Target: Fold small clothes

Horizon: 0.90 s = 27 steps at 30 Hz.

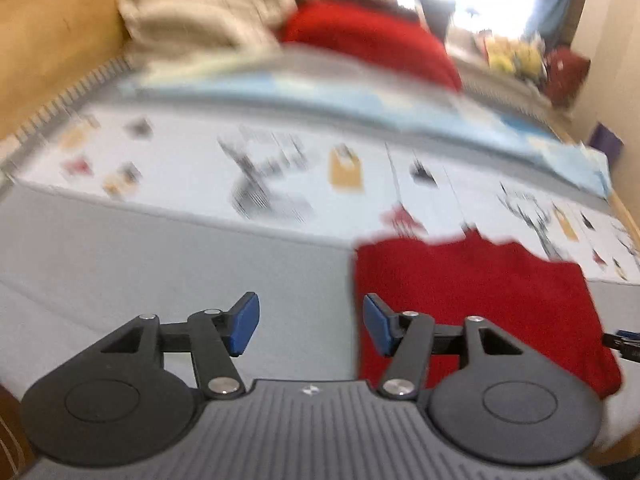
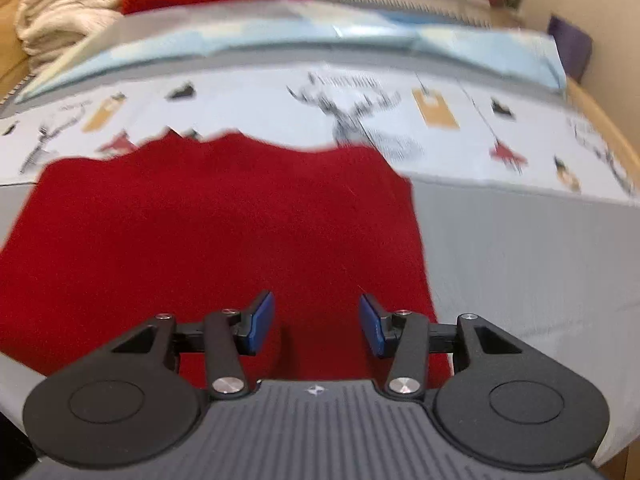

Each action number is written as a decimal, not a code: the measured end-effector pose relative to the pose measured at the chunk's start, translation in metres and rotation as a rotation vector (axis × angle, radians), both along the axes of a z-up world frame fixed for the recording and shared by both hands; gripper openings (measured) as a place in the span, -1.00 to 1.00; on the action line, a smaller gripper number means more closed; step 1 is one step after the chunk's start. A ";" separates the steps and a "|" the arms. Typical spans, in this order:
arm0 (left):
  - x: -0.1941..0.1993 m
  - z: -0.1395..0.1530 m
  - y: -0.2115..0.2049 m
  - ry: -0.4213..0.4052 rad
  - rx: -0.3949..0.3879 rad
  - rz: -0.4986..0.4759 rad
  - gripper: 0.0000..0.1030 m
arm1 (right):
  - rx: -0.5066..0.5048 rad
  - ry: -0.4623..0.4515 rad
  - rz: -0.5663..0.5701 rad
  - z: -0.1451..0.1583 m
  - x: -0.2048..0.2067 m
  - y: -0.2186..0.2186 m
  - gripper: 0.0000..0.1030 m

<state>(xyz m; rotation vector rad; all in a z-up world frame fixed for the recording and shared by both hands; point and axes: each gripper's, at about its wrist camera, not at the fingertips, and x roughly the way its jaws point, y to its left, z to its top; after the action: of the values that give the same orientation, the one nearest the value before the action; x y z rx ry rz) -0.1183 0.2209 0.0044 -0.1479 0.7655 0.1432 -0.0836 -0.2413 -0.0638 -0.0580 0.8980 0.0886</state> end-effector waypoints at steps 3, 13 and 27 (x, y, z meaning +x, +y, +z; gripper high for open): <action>-0.025 0.028 0.008 -0.095 0.067 0.019 0.43 | 0.027 -0.078 0.041 0.012 -0.009 0.036 -0.04; -0.087 0.034 0.029 -0.181 0.115 0.058 0.62 | 0.121 -0.179 0.365 -0.001 -0.051 0.195 -0.04; -0.083 0.015 0.086 -0.086 0.123 0.134 0.62 | -0.159 -0.163 0.825 -0.065 -0.101 0.333 -0.04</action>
<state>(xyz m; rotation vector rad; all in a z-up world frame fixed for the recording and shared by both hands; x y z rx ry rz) -0.2012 0.3072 0.0195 -0.0879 0.6593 0.3090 -0.1843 0.0917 -0.1284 -0.5756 0.6693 0.7691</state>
